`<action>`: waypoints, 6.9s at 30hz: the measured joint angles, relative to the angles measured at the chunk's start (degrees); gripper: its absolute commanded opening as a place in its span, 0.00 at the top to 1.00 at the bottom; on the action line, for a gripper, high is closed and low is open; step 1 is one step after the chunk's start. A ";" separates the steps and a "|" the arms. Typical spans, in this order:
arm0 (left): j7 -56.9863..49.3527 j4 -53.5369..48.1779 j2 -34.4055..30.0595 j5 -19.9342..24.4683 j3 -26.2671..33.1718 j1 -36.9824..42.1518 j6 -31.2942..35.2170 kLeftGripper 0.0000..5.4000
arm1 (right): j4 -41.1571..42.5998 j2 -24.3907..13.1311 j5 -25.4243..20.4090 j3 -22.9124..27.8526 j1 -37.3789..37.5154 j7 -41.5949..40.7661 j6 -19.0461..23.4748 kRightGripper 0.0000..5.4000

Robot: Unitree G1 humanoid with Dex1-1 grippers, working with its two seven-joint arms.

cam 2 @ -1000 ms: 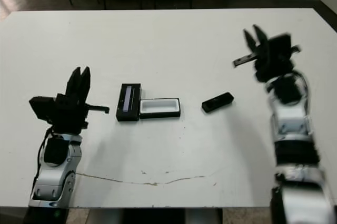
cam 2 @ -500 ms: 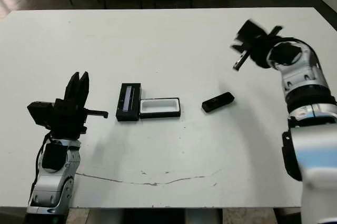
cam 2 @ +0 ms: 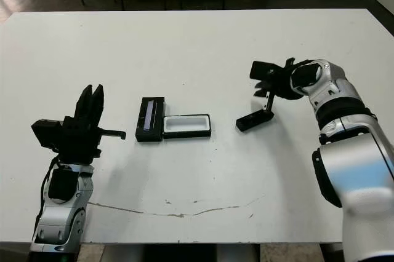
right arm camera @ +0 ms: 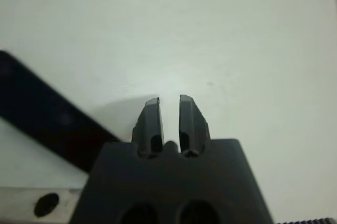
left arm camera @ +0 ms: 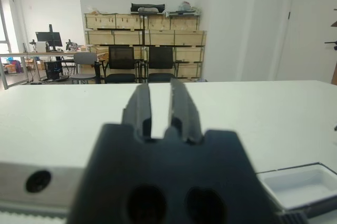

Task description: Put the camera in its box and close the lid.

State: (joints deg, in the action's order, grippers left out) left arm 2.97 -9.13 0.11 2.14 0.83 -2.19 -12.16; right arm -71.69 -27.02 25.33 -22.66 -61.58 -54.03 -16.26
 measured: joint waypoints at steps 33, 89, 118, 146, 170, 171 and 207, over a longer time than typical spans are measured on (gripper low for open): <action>-0.65 -0.38 0.26 -0.10 0.07 0.13 0.42 1.00 | 37.77 -14.67 -9.81 1.81 19.99 -22.99 6.89 1.00; 0.05 -1.42 -0.06 0.89 0.17 -0.18 1.02 1.00 | 67.30 -6.33 -41.86 25.50 55.09 3.00 27.95 0.23; 0.50 -1.25 -0.28 0.32 0.30 -0.33 1.01 1.00 | 59.87 -2.90 -40.72 23.69 55.73 6.17 21.30 0.52; 0.36 -0.64 -0.16 -0.19 0.18 -0.15 1.02 1.00 | 51.89 -8.76 -43.89 24.26 41.32 -8.35 25.62 0.97; -0.42 -0.96 0.10 -0.23 0.03 -0.38 0.87 1.00 | 34.65 3.81 -32.75 8.79 11.84 -19.79 25.04 0.97; -0.47 -0.98 0.10 -0.25 0.05 -0.38 0.87 1.00 | 36.28 3.96 -31.83 7.70 11.84 -19.77 25.56 0.97; -1.10 -1.20 0.25 -0.65 -0.26 -0.38 0.95 1.00 | 42.69 4.34 -23.96 1.92 17.53 -17.34 24.73 0.97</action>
State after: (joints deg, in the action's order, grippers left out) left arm 1.87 -10.32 0.37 1.48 0.56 -2.57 -11.20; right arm -29.00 -22.68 1.37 -20.74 -44.05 -71.37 8.47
